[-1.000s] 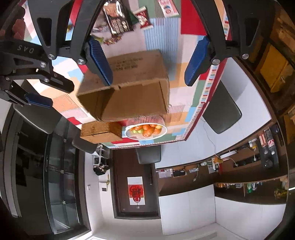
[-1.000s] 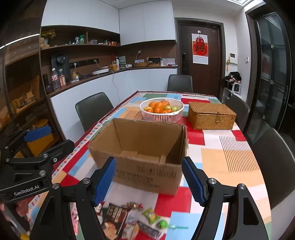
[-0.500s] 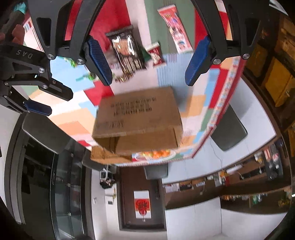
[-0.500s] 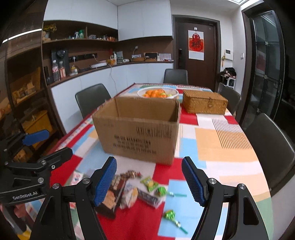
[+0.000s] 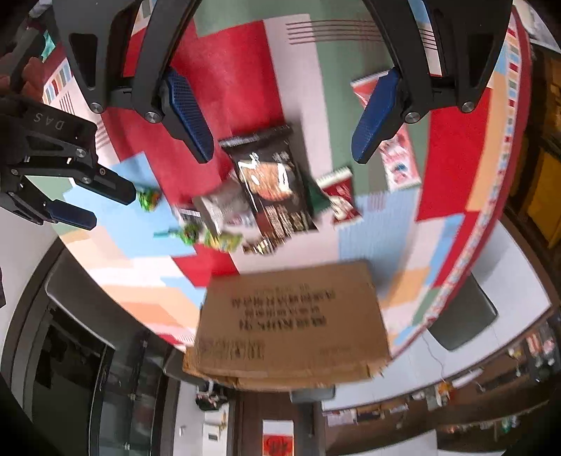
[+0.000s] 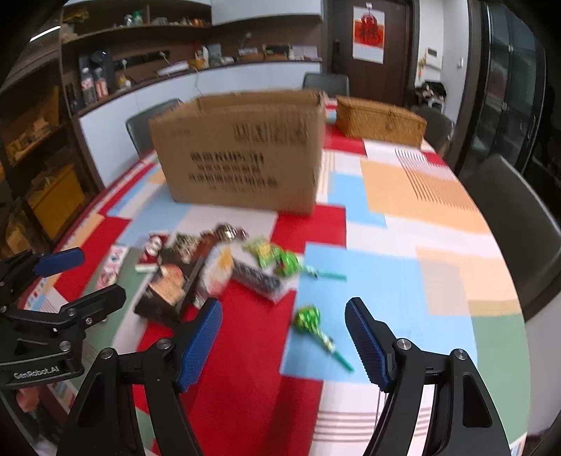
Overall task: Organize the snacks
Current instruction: 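Move both open tools back down to the snack pile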
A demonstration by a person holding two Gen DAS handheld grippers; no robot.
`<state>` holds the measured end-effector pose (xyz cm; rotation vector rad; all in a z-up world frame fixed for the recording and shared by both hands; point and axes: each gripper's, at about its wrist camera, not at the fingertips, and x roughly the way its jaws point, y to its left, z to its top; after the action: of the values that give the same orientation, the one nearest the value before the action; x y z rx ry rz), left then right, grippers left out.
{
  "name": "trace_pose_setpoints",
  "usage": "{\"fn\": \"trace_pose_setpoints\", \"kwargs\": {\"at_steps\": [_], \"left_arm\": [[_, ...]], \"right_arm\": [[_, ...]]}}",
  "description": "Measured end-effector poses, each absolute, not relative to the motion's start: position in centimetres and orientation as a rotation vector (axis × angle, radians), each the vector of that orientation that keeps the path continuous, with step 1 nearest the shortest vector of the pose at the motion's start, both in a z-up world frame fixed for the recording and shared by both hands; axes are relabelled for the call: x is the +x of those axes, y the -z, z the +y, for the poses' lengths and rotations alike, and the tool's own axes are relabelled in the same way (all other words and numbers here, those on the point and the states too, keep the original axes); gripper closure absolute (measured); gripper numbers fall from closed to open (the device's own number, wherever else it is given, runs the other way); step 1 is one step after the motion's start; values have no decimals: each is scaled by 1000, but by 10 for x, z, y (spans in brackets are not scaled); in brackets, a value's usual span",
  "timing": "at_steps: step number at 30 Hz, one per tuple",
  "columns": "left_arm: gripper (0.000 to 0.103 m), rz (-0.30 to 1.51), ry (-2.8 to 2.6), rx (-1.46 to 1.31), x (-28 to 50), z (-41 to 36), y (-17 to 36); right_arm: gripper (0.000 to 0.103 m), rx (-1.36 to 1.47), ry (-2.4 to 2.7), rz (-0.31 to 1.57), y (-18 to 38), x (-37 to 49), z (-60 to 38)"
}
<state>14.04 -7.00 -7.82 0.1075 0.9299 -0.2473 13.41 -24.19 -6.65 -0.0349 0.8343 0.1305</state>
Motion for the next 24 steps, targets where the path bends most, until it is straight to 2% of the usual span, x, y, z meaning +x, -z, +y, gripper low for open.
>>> {"fn": "trace_pose_setpoints", "kwargs": {"at_steps": [9, 18, 24], "left_arm": [[22, 967, 227, 116, 161, -80, 100], [22, 1005, 194, 99, 188, -87, 118], [31, 1013, 195, 120, 201, -94, 124]], "right_arm": [[31, -27, -80, 922, 95, 144, -259], [41, -5, -82, 947, 110, 162, -264], [52, 19, -88, 978, 120, 171, -268]]}}
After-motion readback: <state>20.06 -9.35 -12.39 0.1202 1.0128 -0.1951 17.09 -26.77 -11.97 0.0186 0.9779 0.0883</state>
